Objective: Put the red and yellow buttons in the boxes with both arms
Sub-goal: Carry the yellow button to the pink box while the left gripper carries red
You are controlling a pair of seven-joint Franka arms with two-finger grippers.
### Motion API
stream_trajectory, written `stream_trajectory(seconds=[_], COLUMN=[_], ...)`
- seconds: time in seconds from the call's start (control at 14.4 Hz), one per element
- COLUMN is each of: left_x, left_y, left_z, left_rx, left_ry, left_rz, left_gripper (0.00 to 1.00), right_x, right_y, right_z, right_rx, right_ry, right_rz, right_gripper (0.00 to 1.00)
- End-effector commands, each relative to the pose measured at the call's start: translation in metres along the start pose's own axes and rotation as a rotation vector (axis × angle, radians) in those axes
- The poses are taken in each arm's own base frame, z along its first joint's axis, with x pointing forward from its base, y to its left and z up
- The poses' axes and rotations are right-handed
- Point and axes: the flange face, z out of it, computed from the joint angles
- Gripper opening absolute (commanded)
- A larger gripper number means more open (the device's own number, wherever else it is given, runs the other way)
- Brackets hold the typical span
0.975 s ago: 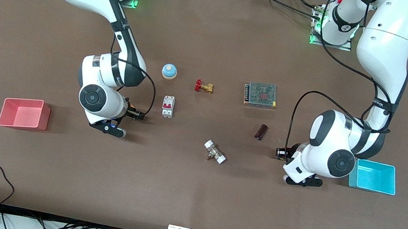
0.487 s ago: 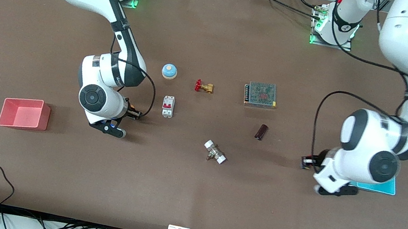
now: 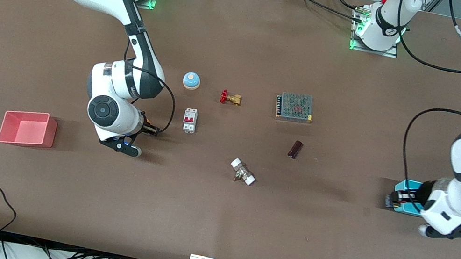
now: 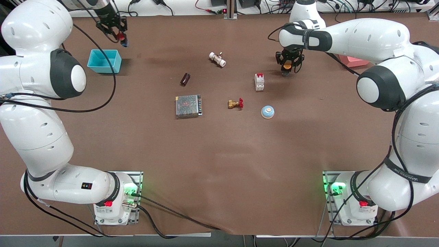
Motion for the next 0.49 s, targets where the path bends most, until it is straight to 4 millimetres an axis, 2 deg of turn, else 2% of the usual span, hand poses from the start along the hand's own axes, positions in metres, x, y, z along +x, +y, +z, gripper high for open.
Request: stream_trajectory(seconds=[0.0, 0.07, 0.14, 0.28, 0.42], left_x=[0.011, 0.014, 0.016, 0.018, 0.023], left_y=[-0.044, -0.059, -0.076, -0.107, -0.116], left_z=[0.003, 0.005, 0.010, 0.023, 0.037], left_rx=[0.003, 0.005, 0.005, 0.003, 0.030], left_ry=[0.006, 0.013, 0.014, -0.001, 0.008], left_rz=[0.039, 0.046, 0.059, 0.081, 0.099], left_gripper=[0.20, 0.20, 0.20, 0.20, 0.21], right_x=[0.010, 0.011, 0.014, 0.033, 0.055], right_y=[-0.004, -0.003, 0.005, 0.041, 0.086], right_z=[-0.026, -0.041, -0.063, -0.095, -0.118], right_rx=[0.033, 0.041, 0.050, 0.059, 0.048], right_ry=[0.026, 0.041, 0.066, 0.108, 0.125], right_rz=[0.002, 0.003, 0.004, 0.040, 0.032], right_gripper=[0.35, 0.35, 0.35, 0.35, 0.35])
